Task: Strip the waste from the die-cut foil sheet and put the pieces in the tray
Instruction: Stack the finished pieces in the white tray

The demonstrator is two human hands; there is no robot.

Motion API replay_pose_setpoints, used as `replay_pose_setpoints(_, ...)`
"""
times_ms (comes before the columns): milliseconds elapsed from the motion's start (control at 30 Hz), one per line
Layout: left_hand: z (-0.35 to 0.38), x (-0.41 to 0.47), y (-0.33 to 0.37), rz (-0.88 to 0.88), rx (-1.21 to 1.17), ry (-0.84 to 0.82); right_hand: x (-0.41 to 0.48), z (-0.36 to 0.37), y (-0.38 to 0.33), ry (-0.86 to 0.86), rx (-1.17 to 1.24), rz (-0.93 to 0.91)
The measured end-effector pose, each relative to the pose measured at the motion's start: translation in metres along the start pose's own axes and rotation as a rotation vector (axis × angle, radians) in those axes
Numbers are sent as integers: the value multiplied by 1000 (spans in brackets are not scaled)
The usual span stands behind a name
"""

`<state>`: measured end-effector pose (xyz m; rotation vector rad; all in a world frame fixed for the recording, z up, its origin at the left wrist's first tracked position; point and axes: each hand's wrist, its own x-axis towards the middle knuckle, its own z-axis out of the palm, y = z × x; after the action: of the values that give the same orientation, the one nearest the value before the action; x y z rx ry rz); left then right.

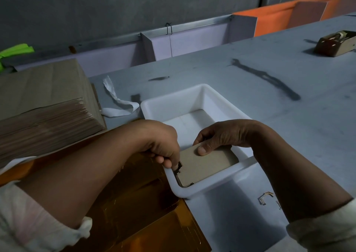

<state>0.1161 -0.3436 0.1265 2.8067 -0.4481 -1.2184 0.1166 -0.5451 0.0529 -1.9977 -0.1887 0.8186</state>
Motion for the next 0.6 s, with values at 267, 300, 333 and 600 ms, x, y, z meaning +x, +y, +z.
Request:
replay_pose_setpoints(267,-1,-5,2,28,37,8,-1,0,1,5,6,-5)
replay_pose_setpoints(300,-1,-5,2,28,34,7,-1,0,1,8,7,-6)
replay_pose_setpoints(333,-1,-5,3,26,28,5,-1,0,1,9,7,-6)
replay_pose_setpoints(600,3,-5,3,37,3,29,-2,-2,2,15,11,-3)
